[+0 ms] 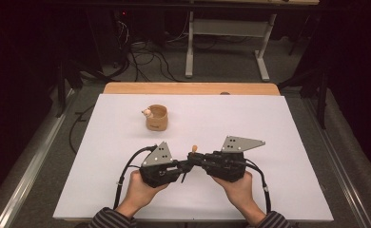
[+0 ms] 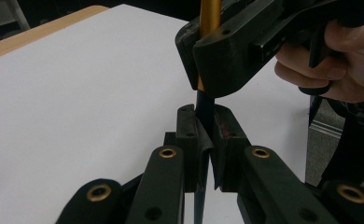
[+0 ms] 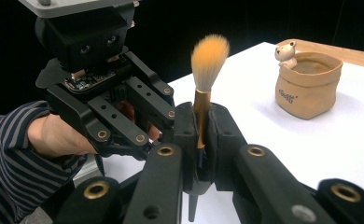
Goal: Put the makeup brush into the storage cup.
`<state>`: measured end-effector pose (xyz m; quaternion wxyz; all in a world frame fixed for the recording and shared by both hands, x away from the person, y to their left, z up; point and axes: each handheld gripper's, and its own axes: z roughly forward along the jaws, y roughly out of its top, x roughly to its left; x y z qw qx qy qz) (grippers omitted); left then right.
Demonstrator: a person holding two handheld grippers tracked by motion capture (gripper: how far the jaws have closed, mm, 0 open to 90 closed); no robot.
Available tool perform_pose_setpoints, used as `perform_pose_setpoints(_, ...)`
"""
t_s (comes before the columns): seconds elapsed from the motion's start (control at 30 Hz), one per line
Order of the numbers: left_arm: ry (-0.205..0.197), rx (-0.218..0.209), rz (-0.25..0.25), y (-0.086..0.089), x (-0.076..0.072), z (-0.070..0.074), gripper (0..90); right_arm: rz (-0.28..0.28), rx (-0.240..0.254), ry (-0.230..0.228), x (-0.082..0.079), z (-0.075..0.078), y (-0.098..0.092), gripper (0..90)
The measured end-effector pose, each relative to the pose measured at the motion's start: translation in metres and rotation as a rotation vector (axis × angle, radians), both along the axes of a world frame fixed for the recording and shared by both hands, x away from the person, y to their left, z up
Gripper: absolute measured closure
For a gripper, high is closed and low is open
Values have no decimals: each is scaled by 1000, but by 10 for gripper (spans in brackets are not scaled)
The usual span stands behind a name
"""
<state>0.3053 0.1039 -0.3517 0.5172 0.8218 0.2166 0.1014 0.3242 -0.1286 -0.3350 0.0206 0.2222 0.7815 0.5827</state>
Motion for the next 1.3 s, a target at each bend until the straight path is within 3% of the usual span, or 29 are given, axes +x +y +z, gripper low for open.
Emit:
perform_pose_setpoints(0.4, -2, -3, 20, 7, 1, 0, 833, -19, 1, -11, 0, 2, -3, 701)
perform_pose_setpoints(0.77, -7, -14, 35, 13, 2, 1, 833, -36, -32, -88, -2, 6, -14, 580)
perform_pose_setpoints(1.3, -14, -32, 45, 19, 3, 3, 833, -111, -60, -115, -1, 8, -40, 529)
